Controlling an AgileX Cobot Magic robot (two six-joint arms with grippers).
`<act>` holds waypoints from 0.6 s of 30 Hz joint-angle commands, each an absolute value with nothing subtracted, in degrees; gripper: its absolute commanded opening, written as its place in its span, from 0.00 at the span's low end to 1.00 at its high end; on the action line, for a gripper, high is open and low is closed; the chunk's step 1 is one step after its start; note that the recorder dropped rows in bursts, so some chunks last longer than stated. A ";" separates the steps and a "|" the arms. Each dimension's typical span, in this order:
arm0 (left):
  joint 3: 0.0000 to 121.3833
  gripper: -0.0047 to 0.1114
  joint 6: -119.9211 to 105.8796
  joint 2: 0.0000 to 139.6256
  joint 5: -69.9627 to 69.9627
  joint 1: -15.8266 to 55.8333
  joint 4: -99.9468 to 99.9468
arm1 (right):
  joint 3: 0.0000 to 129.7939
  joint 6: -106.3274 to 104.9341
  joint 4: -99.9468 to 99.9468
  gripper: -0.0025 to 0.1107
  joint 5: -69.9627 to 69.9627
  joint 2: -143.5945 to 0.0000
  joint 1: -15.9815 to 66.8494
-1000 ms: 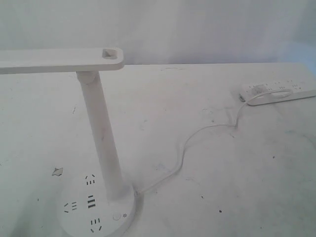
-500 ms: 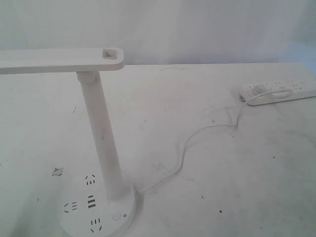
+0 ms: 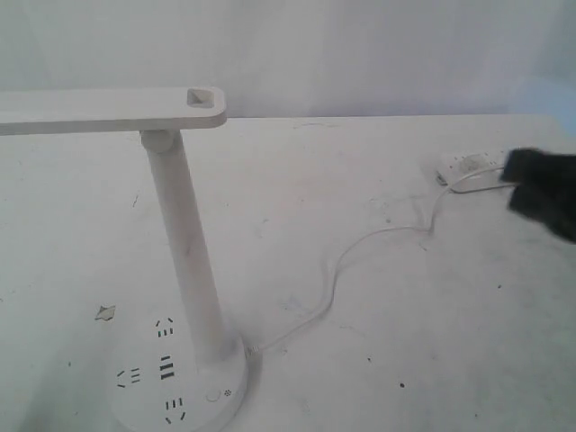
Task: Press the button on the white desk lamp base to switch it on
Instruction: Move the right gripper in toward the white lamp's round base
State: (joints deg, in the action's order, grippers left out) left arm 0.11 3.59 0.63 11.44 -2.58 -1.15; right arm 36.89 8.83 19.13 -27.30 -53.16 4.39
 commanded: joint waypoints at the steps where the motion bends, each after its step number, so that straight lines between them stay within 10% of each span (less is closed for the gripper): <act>1: 0.00 0.04 3.59 0.70 11.53 -2.71 -0.89 | 39.98 -28.25 49.60 0.02 -40.09 -69.44 5.16; 18: 0.00 0.04 3.59 0.70 11.53 -2.71 -0.89 | 40.74 -73.25 91.07 0.02 -67.48 -103.09 13.91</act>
